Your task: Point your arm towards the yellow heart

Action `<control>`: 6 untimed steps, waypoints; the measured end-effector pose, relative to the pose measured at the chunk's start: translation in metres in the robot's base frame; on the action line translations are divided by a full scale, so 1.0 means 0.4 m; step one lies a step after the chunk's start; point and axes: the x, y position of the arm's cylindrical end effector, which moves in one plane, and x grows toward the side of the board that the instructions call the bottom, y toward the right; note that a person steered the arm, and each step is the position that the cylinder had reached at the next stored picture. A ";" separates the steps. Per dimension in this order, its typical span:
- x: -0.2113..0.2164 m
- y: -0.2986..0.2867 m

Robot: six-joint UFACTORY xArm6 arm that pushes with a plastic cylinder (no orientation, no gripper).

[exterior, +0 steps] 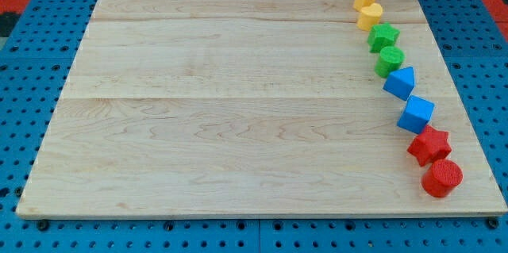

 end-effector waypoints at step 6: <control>0.125 -0.007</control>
